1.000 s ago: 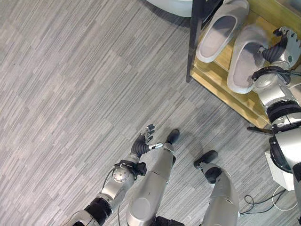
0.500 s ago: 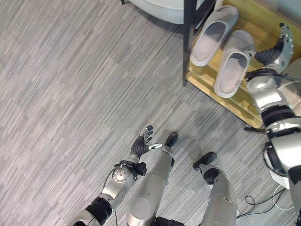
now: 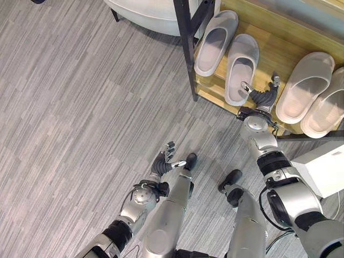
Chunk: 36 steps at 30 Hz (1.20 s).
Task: Arrange the slippers neatly on the shoe rack.
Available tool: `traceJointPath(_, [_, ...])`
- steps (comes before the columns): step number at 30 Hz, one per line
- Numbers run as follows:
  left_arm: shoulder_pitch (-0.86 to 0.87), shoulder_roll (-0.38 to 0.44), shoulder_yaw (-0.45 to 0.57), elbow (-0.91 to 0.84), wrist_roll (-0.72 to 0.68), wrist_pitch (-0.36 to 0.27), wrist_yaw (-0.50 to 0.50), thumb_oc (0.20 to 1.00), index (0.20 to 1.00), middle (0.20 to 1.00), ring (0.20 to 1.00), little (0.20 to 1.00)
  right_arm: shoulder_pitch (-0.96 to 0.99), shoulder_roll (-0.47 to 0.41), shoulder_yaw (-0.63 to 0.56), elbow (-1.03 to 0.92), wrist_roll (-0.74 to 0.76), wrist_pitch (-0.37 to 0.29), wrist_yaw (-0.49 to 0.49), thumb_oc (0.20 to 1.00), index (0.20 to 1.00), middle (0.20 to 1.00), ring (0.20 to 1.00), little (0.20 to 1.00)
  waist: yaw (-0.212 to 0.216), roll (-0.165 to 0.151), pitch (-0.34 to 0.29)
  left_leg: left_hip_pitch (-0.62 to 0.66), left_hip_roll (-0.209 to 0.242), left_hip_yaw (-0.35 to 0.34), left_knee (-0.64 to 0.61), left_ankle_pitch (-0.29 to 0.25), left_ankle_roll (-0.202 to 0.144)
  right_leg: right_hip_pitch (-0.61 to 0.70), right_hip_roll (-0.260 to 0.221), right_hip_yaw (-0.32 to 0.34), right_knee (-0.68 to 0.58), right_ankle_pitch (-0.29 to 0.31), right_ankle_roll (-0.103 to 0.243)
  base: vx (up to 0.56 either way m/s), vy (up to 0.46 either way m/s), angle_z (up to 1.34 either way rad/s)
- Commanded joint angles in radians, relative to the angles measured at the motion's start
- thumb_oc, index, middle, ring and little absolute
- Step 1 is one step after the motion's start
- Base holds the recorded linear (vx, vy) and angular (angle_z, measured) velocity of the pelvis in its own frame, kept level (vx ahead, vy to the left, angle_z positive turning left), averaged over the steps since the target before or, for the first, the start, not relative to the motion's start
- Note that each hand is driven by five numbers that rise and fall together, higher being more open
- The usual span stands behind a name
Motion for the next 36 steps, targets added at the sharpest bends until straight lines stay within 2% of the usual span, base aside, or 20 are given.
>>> traceJointPath(1, [0.017,0.027,-0.006,-0.034,0.022,-0.025,-0.008,1.000,1.000,1.000,1.000,1.000,-0.053,-0.032,-0.007,0.026,0.075,-0.074,0.028,1.000,1.000,1.000,1.000,1.000,0.021,-0.007,0.011,0.071,-0.017,0.032,-0.002,-0.186,0.046,0.157,-0.001,0.035,0.008,-0.188,0.075,0.00,0.000,0.00])
traceJointPath(7, [-0.003,0.042,-0.023,-0.032,0.016,-0.024,-0.020,1.000,1.000,1.000,1.000,1.000,-0.127,-0.018,-0.010,0.173,0.255,-0.097,0.095,1.000,1.000,1.000,1.000,1.000,0.036,-0.004,0.009,0.081,-0.014,0.024,-0.013,-0.192,0.041,0.169,0.007,0.036,-0.004,-0.190,0.082,0.02,-0.021,0.00])
traceJointPath(12, [-0.017,0.056,-0.041,-0.017,0.018,-0.020,-0.035,1.000,1.000,1.000,1.000,1.000,-0.213,-0.034,-0.014,0.296,0.423,-0.117,0.162,1.000,1.000,1.000,1.000,1.000,0.066,-0.004,0.009,0.078,-0.016,0.015,-0.016,-0.195,0.039,0.176,0.008,0.020,-0.008,-0.191,0.088,0.03,-0.021,0.04])
traceJointPath(22, [-0.038,0.061,-0.052,-0.007,0.019,-0.026,-0.052,1.000,1.000,1.000,1.000,1.000,-0.283,-0.083,-0.007,0.354,0.518,-0.117,0.229,1.000,1.000,1.000,1.000,1.000,0.097,0.000,0.013,0.068,-0.018,0.004,-0.017,-0.193,0.036,0.176,0.010,0.004,-0.016,-0.190,0.093,0.03,-0.010,0.05])
traceJointPath(28, [-0.042,0.067,-0.065,-0.008,0.016,-0.028,-0.066,1.000,1.000,1.000,1.000,1.000,-0.345,-0.159,0.008,0.404,0.566,-0.106,0.264,1.000,1.000,1.000,1.000,1.000,0.114,0.000,0.018,0.057,-0.021,0.000,-0.021,-0.192,0.035,0.172,0.009,-0.007,-0.020,-0.190,0.094,0.04,0.000,0.08])
traceJointPath(36, [-0.049,0.070,-0.072,0.004,0.021,-0.024,-0.089,1.000,1.000,1.000,1.000,1.000,-0.370,-0.244,-0.051,0.444,0.753,-0.129,0.334,1.000,1.000,1.000,1.000,1.000,0.130,0.012,0.026,0.041,-0.026,-0.004,-0.028,-0.184,0.033,0.157,0.006,-0.014,-0.024,-0.187,0.099,0.01,-0.002,0.02])
